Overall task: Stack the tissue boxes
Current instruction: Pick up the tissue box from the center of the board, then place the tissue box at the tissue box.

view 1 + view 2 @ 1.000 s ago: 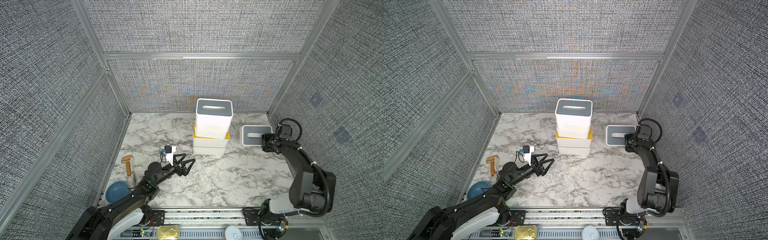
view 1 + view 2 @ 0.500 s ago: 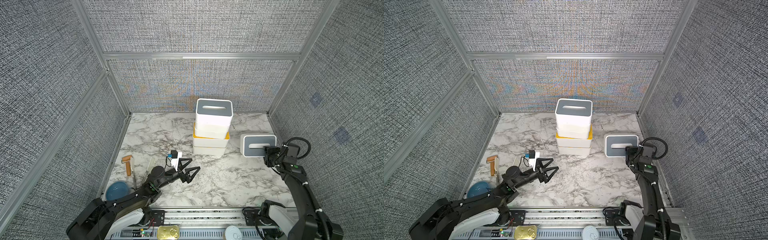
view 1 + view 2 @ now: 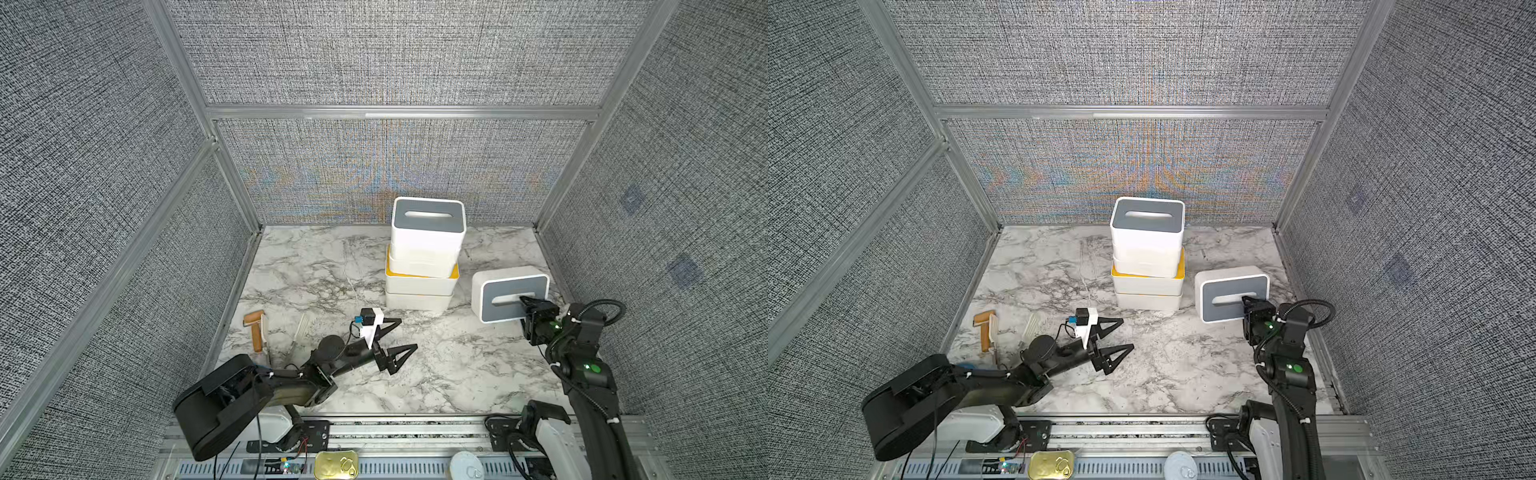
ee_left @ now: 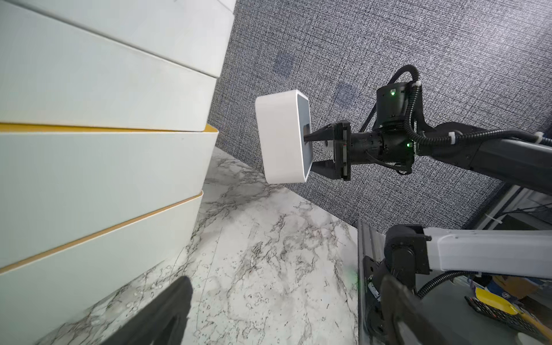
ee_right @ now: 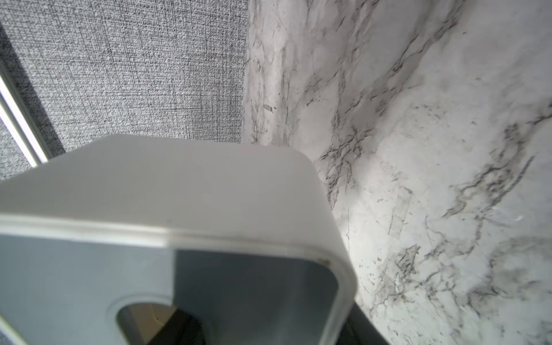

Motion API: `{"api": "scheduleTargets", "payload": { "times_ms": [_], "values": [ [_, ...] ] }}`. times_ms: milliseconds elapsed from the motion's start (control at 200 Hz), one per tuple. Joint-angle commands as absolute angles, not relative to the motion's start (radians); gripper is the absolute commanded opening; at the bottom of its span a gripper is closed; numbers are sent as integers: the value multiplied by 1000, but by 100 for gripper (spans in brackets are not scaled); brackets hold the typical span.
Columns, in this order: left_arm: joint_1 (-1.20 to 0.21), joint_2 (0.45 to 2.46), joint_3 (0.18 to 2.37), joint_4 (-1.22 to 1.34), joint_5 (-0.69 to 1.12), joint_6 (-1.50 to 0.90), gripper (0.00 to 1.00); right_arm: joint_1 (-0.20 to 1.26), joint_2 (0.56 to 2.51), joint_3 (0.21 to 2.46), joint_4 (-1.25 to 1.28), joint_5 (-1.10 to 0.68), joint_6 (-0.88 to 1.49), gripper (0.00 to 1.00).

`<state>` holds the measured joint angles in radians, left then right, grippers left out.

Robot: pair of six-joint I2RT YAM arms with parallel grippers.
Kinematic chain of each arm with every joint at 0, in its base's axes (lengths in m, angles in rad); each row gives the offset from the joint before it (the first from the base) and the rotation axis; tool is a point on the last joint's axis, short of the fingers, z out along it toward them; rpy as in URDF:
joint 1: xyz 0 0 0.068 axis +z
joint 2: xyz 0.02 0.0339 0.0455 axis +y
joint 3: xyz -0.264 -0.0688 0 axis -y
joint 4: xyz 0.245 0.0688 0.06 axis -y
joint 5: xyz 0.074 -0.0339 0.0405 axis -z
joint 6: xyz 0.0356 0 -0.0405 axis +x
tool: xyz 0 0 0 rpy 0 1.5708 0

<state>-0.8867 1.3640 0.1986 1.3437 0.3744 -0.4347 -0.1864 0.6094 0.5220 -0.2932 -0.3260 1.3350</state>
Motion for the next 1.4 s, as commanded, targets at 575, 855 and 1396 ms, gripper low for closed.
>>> {"api": "scheduleTargets", "payload": {
  "times_ms": [575,855,1396],
  "values": [
    [-992,1700,557,1412,337,-320,99,51,378,525,-358,-247,1376,43],
    [-1044,1804,669,1375,281,-309,99,53,344,526,-367,-260,1377,43],
    [-1109,1820,682,1409,327,-294,98,54,337,517,-363,-234,1377,43]
  ]
}}
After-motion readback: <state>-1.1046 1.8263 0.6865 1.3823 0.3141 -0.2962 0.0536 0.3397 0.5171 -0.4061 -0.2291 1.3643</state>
